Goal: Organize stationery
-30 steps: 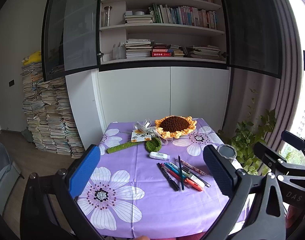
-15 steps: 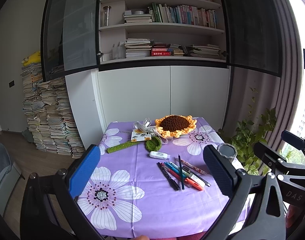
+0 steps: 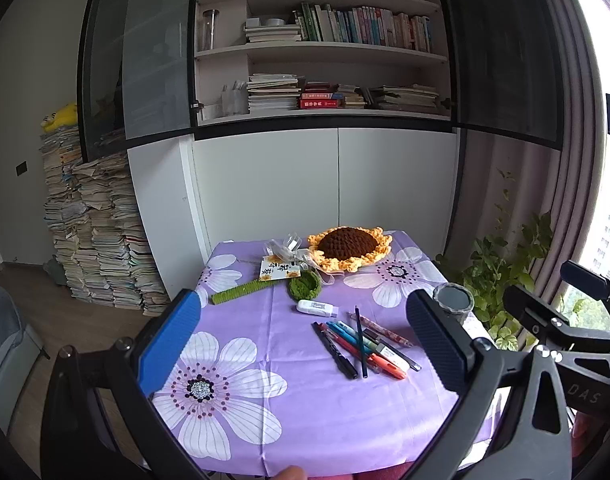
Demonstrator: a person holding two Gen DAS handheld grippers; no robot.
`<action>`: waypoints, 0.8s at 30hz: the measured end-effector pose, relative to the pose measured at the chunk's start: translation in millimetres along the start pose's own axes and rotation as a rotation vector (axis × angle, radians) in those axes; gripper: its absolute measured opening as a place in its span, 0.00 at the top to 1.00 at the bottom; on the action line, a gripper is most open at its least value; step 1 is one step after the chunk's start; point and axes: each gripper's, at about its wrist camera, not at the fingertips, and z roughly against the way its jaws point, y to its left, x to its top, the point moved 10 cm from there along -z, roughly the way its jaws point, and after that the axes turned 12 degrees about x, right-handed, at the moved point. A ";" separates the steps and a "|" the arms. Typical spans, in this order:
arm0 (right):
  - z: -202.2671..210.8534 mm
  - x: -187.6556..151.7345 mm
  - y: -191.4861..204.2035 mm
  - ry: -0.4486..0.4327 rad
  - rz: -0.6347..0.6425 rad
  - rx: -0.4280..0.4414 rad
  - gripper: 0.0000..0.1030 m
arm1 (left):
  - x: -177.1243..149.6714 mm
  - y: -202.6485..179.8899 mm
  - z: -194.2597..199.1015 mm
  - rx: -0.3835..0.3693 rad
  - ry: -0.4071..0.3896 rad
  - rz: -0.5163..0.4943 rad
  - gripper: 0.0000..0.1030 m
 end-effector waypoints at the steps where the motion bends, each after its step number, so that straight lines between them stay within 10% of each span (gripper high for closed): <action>1: -0.6 -2.3 -0.3 0.002 -0.001 0.000 0.10 | 0.0 -1.2 0.2 -0.001 0.000 -0.004 0.01; 24: -35.6 -41.5 -39.8 -0.009 0.003 0.090 0.10 | -24.9 -17.2 -43.2 0.001 0.099 -0.061 0.01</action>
